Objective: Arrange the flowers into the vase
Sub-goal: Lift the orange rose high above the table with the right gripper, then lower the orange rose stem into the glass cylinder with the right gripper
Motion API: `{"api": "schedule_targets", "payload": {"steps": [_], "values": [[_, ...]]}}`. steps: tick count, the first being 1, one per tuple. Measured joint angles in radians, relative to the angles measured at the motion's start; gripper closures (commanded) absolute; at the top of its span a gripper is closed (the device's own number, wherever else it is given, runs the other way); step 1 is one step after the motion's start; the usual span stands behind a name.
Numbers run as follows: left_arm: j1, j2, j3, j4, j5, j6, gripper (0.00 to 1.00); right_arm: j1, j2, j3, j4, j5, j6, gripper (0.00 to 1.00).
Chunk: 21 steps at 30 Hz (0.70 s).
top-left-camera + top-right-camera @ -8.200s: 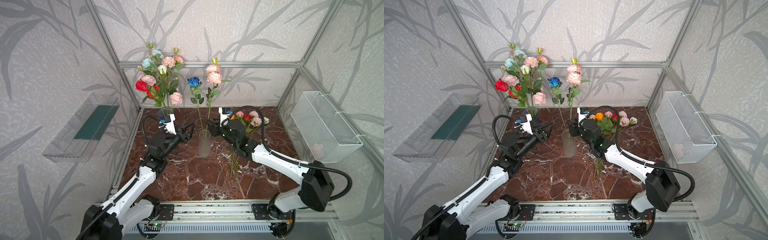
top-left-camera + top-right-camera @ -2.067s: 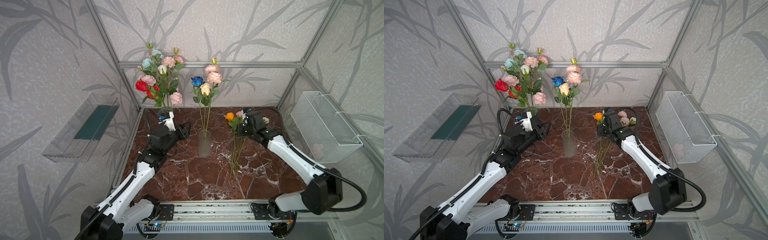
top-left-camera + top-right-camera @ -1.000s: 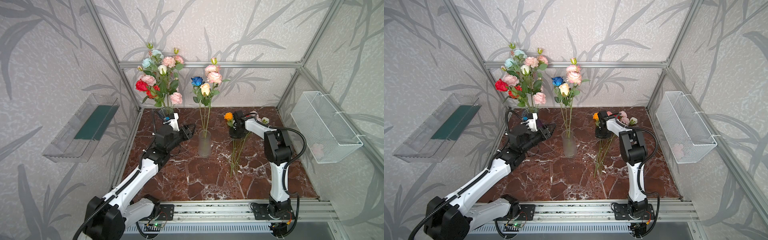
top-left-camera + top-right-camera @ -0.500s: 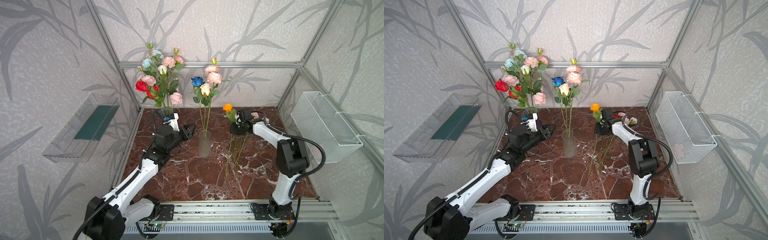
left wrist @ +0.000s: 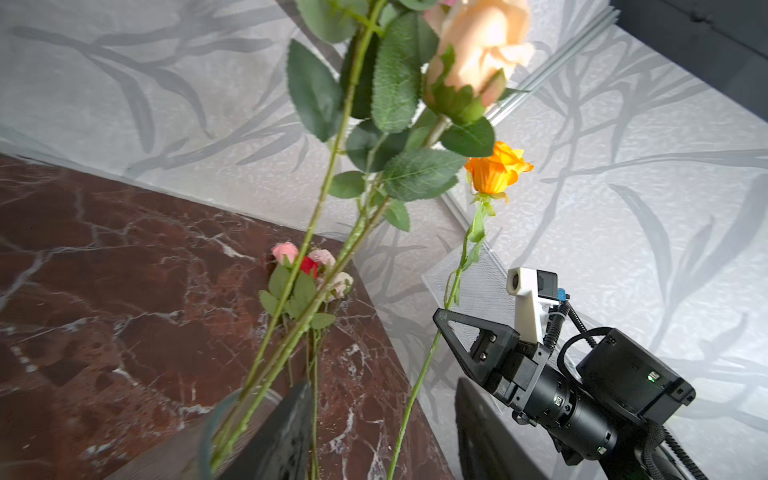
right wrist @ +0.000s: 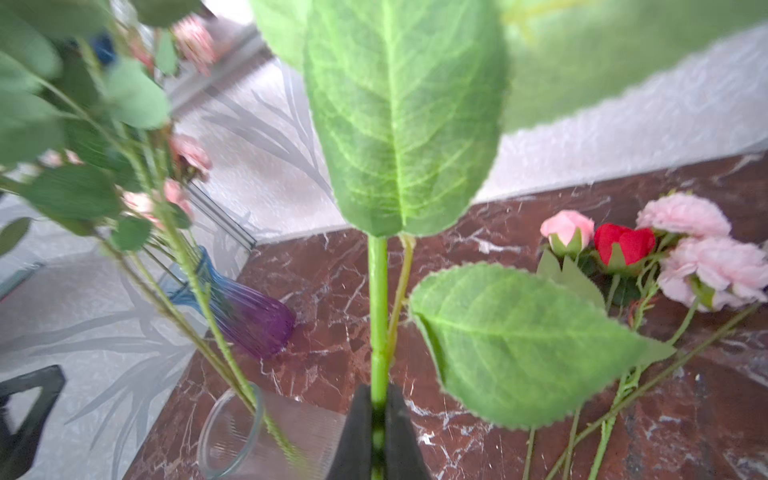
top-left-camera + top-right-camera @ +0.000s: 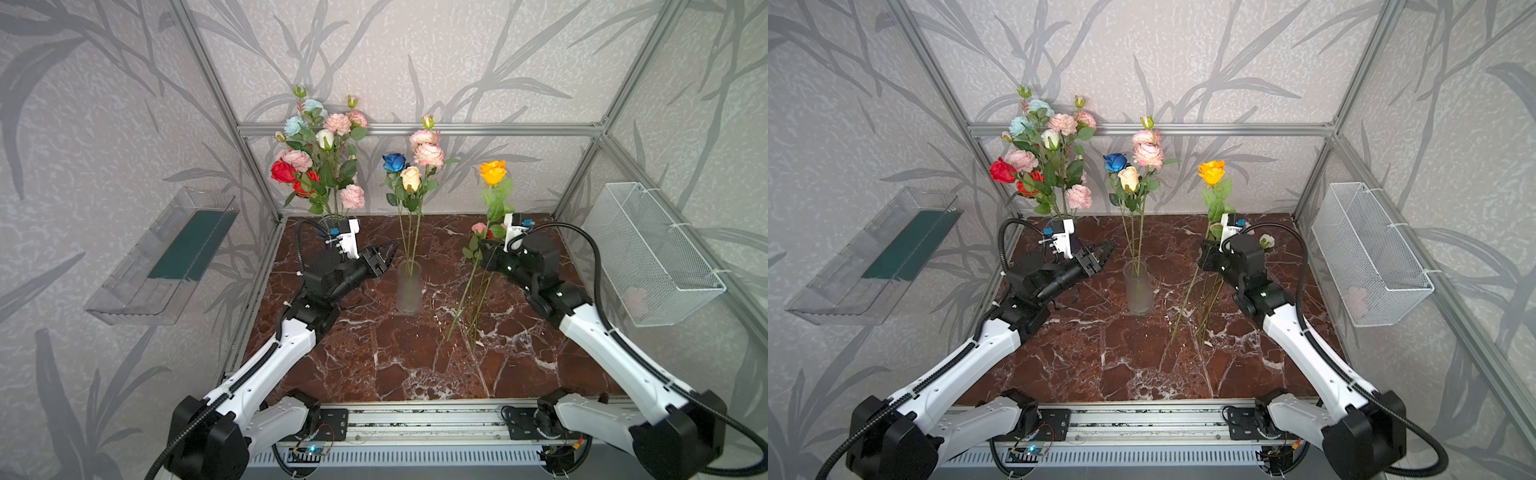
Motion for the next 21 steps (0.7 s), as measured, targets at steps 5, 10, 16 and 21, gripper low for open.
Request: {"api": "schedule_targets", "payload": {"steps": [5, 10, 16, 21], "values": [[-0.018, 0.008, -0.025, 0.121, 0.084, -0.044, 0.43, 0.041, -0.116, 0.019, 0.076, 0.06, -0.04, 1.0], [-0.029, -0.021, -0.035, 0.143, 0.086, -0.024, 0.43, 0.168, -0.101, 0.08, 0.177, 0.112, -0.116, 1.0], [-0.029, -0.092, -0.051, 0.106, 0.016, 0.037, 0.43, 0.276, 0.049, 0.264, 0.254, 0.156, -0.218, 1.0], [-0.029, -0.146, -0.071, 0.062, -0.074, 0.09, 0.43, 0.295, 0.176, 0.37, 0.316, 0.182, -0.277, 1.0]]}}
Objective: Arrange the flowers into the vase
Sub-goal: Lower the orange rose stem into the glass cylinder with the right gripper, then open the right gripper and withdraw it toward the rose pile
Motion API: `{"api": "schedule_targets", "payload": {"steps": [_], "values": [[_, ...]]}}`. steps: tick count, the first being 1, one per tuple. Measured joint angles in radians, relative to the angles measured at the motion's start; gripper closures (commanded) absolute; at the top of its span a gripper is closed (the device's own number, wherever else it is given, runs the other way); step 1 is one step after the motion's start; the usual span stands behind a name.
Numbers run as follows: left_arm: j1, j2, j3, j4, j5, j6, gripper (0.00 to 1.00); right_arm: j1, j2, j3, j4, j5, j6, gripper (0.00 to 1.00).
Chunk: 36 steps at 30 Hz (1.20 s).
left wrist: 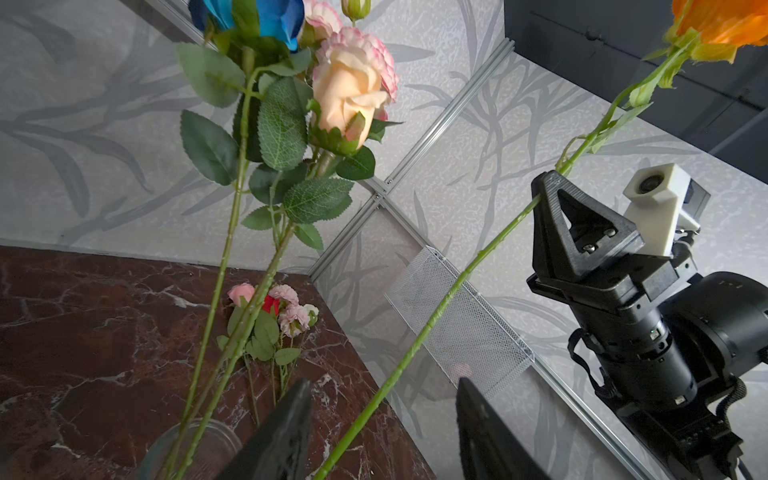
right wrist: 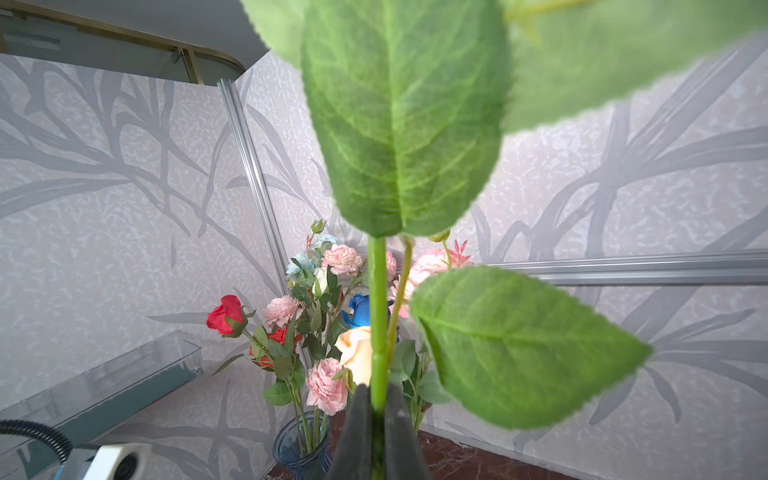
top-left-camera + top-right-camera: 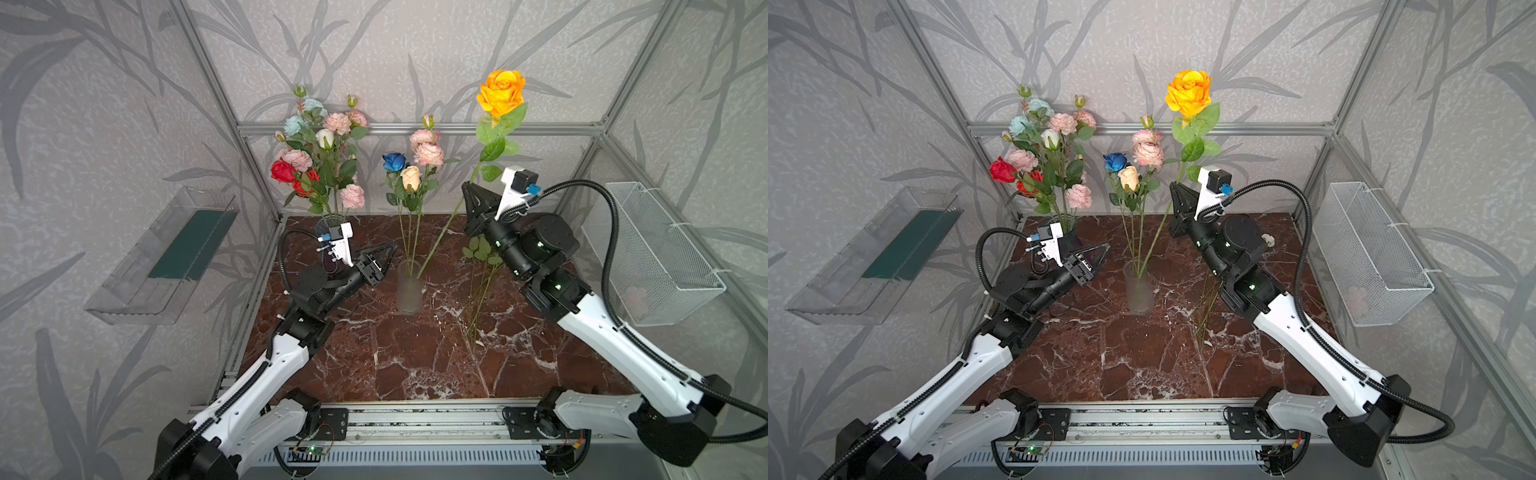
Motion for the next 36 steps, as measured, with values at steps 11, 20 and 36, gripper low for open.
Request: {"api": "schedule_targets", "payload": {"steps": [11, 20, 36], "values": [[0.0, -0.01, -0.006, -0.032, -0.055, 0.035, 0.43, 0.024, 0.161, 0.066, 0.017, 0.024, -0.051, 1.0], [0.0, -0.009, -0.006, -0.034, -0.06, 0.042, 0.43, 0.038, 0.174, -0.049, 0.036, 0.022, -0.039, 0.98], [0.0, 0.01, -0.006, -0.035, -0.059, 0.042, 0.43, 0.142, 0.252, -0.193, 0.021, -0.021, -0.024, 0.7]]}}
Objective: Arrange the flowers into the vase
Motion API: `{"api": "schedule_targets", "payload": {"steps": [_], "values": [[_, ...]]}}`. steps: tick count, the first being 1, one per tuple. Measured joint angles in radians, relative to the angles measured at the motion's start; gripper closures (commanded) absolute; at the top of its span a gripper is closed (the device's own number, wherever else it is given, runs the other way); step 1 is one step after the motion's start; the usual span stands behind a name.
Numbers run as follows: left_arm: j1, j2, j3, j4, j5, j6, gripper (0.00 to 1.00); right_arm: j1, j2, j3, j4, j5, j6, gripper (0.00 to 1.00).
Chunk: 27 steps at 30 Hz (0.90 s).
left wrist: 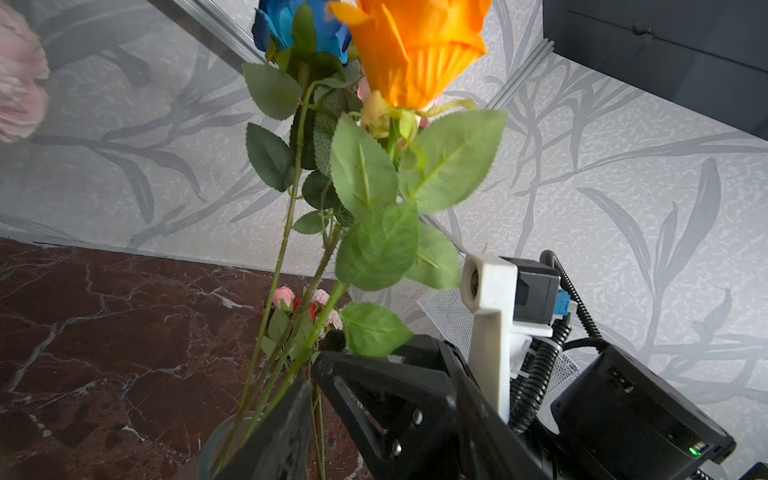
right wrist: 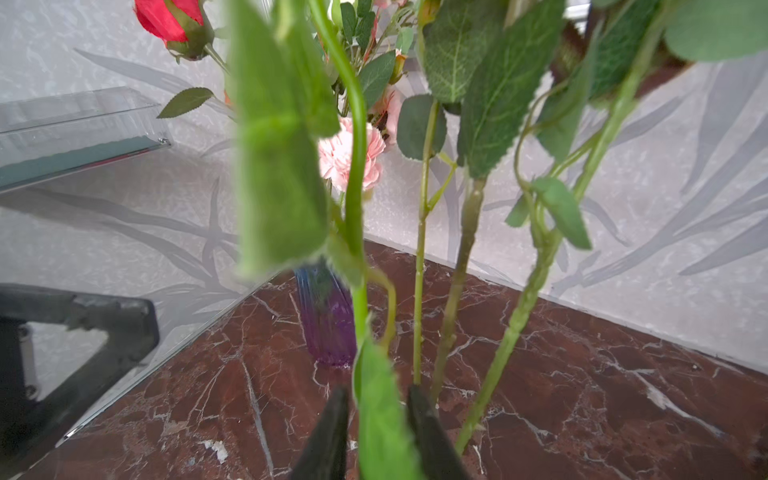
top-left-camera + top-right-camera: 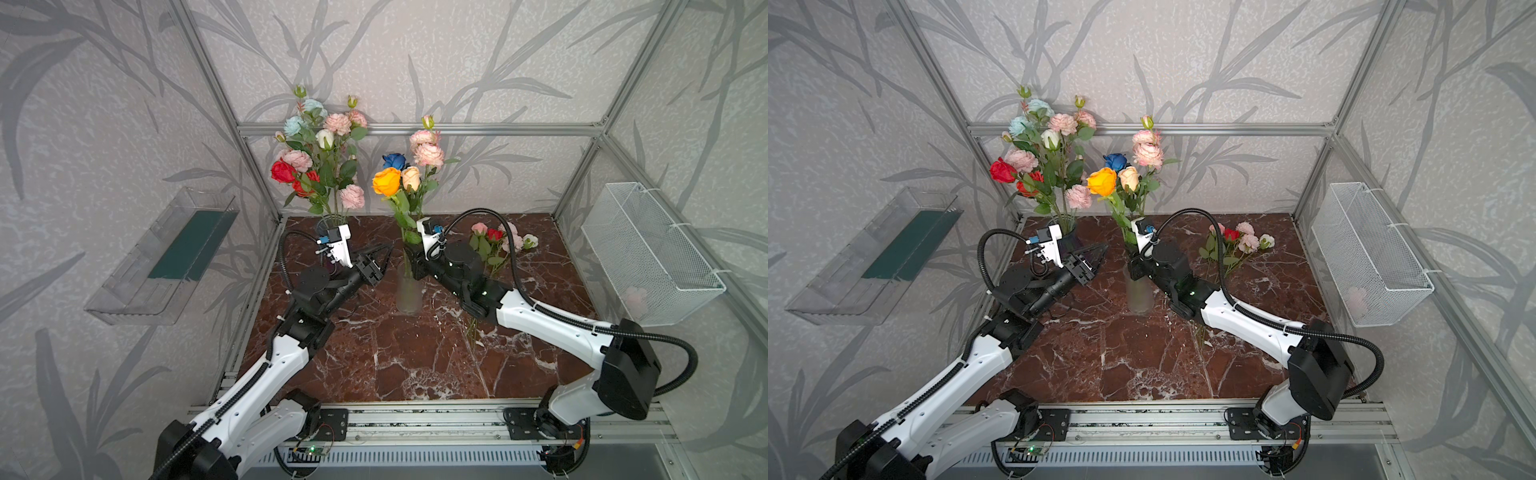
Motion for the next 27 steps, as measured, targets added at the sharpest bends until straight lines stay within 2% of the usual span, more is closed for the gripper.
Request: {"api": "schedule_targets", "payload": {"steps": [8, 16, 21, 24, 27], "values": [[0.0, 0.008, 0.0, 0.0, 0.0, 0.0, 0.43, 0.019, -0.042, -0.023, -0.025, 0.009, -0.01, 0.66], [0.0, 0.008, 0.0, 0.0, 0.0, 0.0, 0.43, 0.025, -0.169, -0.068, -0.038, 0.032, -0.014, 0.64], [0.0, 0.008, 0.0, 0.0, 0.0, -0.001, 0.43, 0.023, -0.269, -0.1, -0.064, 0.095, -0.03, 0.59], [-0.006, 0.008, 0.0, 0.001, 0.004, -0.011, 0.44, -0.027, -0.315, -0.119, -0.116, 0.119, -0.013, 0.58], [-0.028, 0.008, 0.0, 0.003, 0.017, -0.026, 0.45, -0.171, -0.315, -0.111, -0.226, 0.102, 0.051, 0.59]]}}
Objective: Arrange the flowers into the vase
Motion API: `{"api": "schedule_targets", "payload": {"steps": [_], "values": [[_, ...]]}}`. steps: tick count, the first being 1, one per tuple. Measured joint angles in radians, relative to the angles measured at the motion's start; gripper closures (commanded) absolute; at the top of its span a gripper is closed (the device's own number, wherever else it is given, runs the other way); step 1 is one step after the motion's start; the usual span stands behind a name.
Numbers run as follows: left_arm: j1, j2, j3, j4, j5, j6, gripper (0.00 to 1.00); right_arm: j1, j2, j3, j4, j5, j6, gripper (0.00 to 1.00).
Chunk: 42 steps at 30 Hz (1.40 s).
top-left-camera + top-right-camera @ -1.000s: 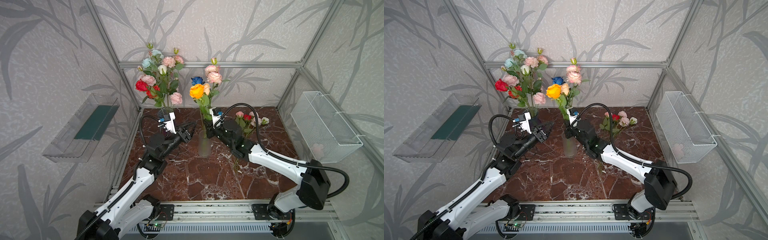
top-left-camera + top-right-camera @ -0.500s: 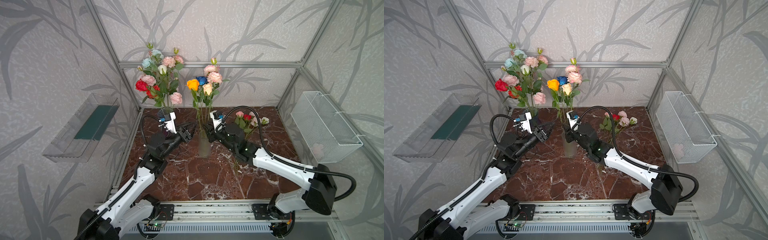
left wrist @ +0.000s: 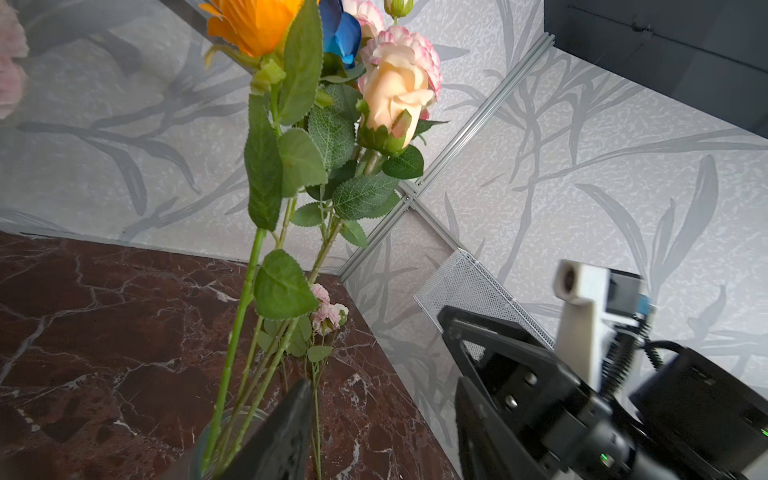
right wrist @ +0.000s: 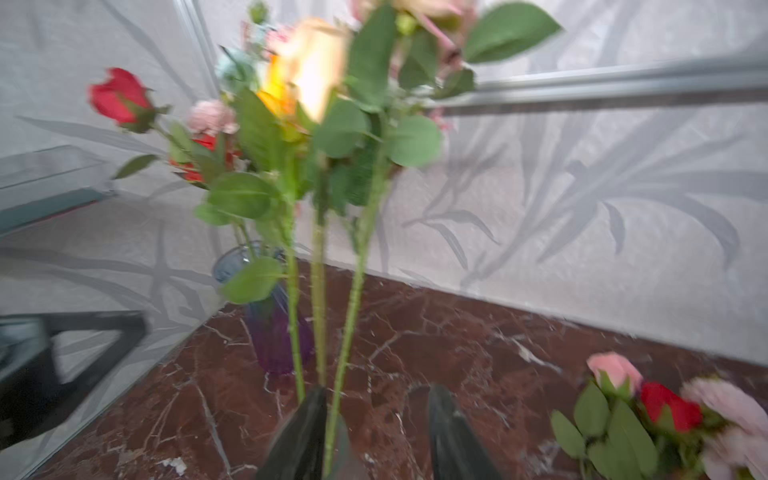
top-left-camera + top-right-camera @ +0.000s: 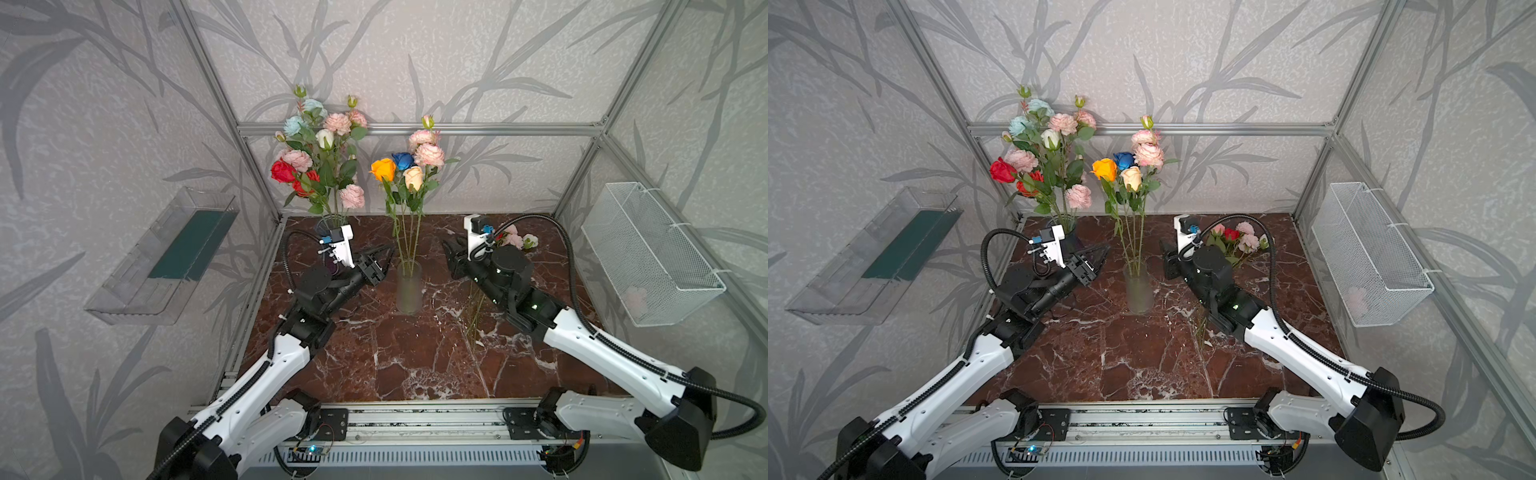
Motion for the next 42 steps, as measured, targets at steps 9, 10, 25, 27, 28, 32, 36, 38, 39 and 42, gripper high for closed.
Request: {"api": "schedule_targets", "payload": {"steps": [9, 10, 25, 27, 28, 32, 36, 38, 39, 42], "values": [[-0.166, 0.0, 0.0, 0.012, 0.057, 0.004, 0.45, -0.328, 0.326, 0.186, -0.414, -0.174, 0.122, 0.67], [-0.19, 0.0, 0.0, 0.012, 0.063, 0.009, 0.45, -0.337, 0.364, 0.19, -0.439, -0.2, 0.129, 0.67], [-0.322, 0.019, 0.002, -0.02, 0.084, 0.082, 0.44, -0.365, 0.692, 0.423, -0.698, -0.307, 0.146, 0.61], [-0.326, 0.02, 0.002, -0.029, 0.072, 0.095, 0.44, -0.369, 0.702, 0.423, -0.701, -0.307, 0.146, 0.61], [-0.328, 0.022, 0.002, -0.032, 0.069, 0.099, 0.44, -0.369, 0.708, 0.423, -0.701, -0.307, 0.147, 0.6], [-0.336, 0.036, 0.003, -0.046, 0.062, 0.112, 0.44, -0.37, 0.758, 0.431, -0.702, -0.308, 0.15, 0.61], [-0.34, 0.049, 0.003, -0.061, 0.06, 0.117, 0.44, -0.37, 0.818, 0.444, -0.708, -0.307, 0.153, 0.61], [-0.342, 0.05, 0.003, -0.064, 0.057, 0.122, 0.44, -0.372, 0.834, 0.444, -0.711, -0.308, 0.158, 0.62], [-0.344, 0.05, 0.003, -0.064, 0.055, 0.124, 0.44, -0.372, 0.838, 0.444, -0.712, -0.308, 0.163, 0.64], [-0.347, 0.05, 0.003, -0.064, 0.051, 0.129, 0.44, -0.376, 0.84, 0.444, -0.712, -0.315, 0.176, 0.67]]}}
